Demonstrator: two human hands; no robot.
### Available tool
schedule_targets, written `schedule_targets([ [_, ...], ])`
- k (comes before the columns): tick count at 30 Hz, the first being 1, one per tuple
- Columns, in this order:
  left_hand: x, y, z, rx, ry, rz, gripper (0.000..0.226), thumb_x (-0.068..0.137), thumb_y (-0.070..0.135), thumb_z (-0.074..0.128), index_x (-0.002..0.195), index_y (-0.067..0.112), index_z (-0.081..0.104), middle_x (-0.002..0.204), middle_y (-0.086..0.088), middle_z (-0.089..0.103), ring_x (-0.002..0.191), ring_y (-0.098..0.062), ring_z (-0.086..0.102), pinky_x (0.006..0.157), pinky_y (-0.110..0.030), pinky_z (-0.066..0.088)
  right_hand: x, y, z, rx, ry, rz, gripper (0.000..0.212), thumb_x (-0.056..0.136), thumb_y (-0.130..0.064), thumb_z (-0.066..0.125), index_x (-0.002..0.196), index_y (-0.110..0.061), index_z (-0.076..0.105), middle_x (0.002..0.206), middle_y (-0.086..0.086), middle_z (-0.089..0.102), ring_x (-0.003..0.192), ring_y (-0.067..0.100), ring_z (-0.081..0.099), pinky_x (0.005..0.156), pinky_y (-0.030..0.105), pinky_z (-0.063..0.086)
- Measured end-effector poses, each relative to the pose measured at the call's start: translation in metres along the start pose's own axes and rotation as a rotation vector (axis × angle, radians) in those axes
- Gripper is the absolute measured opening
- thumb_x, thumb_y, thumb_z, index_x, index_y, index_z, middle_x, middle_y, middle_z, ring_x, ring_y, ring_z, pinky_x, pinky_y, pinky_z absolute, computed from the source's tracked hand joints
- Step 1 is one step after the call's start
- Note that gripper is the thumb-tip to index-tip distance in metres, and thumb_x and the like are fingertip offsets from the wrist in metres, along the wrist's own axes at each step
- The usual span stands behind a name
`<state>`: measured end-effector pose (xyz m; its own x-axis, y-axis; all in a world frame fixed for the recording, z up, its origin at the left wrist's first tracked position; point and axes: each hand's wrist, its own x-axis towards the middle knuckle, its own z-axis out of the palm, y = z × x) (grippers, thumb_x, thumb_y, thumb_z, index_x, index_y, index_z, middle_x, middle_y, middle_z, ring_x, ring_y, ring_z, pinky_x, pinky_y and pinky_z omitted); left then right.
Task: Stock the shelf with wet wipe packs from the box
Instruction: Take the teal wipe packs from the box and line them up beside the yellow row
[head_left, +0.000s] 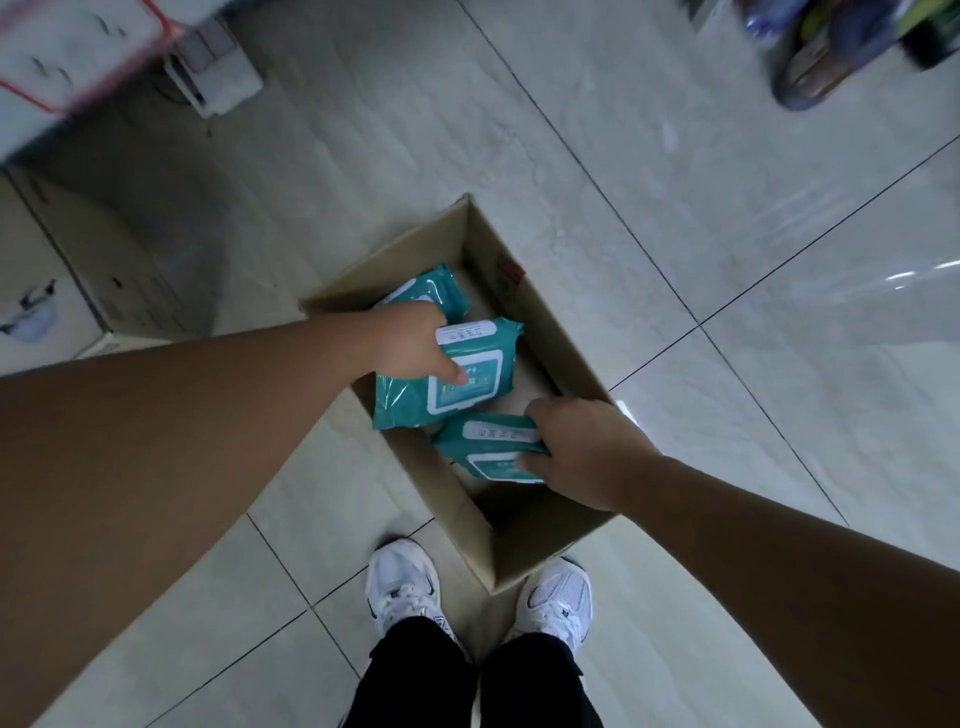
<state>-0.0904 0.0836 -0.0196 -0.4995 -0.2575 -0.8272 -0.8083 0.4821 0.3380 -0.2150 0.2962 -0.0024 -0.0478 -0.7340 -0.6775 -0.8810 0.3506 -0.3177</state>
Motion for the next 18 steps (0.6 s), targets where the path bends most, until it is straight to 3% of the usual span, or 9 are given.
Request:
schedule_targets([
  [3,-0.041,0.016,-0.024,-0.047,0.007,-0.019,0.035,0.074,0.05,0.082,0.079,0.02,0.064,0.074,0.004,0.067,0.063,-0.012,0.062,0.055,-0.026,0.045,-0.031,-0.005,-0.028,0.046,-0.008,0.02,0.036,0.087,-0.054,0.059,0.11,-0.026,0.055,0.102,0.001,0.068,0.09,0.023,0.064,0.078,0.038,0.056],
  [6,-0.095,0.032,-0.059,-0.135,-0.006,-0.025,0.036,0.072,0.048,0.084,0.093,0.021,0.07,0.087,0.003,0.076,0.075,-0.016,0.073,0.073,-0.031,0.057,-0.07,-0.016,-0.075,0.121,-0.023,0.014,0.036,0.087,-0.051,0.062,0.113,-0.026,0.058,0.103,0.0,0.068,0.093,0.023,0.063,0.081,0.035,0.053],
  [9,-0.158,0.062,-0.105,-0.186,0.002,0.03,0.033,0.074,0.046,0.085,0.093,0.023,0.072,0.087,0.006,0.077,0.075,-0.012,0.075,0.069,-0.028,0.058,-0.118,-0.025,-0.135,0.212,-0.036,0.004,0.039,0.087,-0.052,0.064,0.115,-0.026,0.061,0.105,-0.003,0.067,0.097,0.019,0.061,0.085,0.035,0.051],
  [12,-0.23,0.099,-0.158,-0.188,0.022,0.083,0.03,0.075,0.044,0.085,0.097,0.027,0.073,0.089,0.01,0.078,0.072,-0.006,0.075,0.063,-0.025,0.057,-0.172,-0.036,-0.204,0.308,-0.026,-0.018,0.026,0.085,-0.053,0.066,0.102,-0.034,0.06,0.099,-0.013,0.066,0.092,0.01,0.061,0.081,0.029,0.051],
  [14,-0.281,0.125,-0.194,-0.19,0.063,0.105,0.032,0.074,0.043,0.085,0.099,0.027,0.072,0.092,0.009,0.078,0.075,-0.007,0.075,0.07,-0.03,0.061,-0.214,-0.047,-0.254,0.351,-0.007,-0.023,0.023,0.084,-0.052,0.068,0.098,-0.035,0.06,0.095,-0.016,0.065,0.089,0.005,0.062,0.078,0.026,0.049],
  [18,-0.388,0.18,-0.262,-0.153,0.123,0.191,0.032,0.077,0.039,0.084,0.103,0.023,0.072,0.096,0.007,0.078,0.083,-0.01,0.075,0.085,-0.038,0.061,-0.295,-0.073,-0.35,0.413,0.032,-0.058,0.029,0.082,-0.05,0.072,0.103,-0.031,0.069,0.098,-0.016,0.071,0.091,0.002,0.067,0.086,0.03,0.056],
])
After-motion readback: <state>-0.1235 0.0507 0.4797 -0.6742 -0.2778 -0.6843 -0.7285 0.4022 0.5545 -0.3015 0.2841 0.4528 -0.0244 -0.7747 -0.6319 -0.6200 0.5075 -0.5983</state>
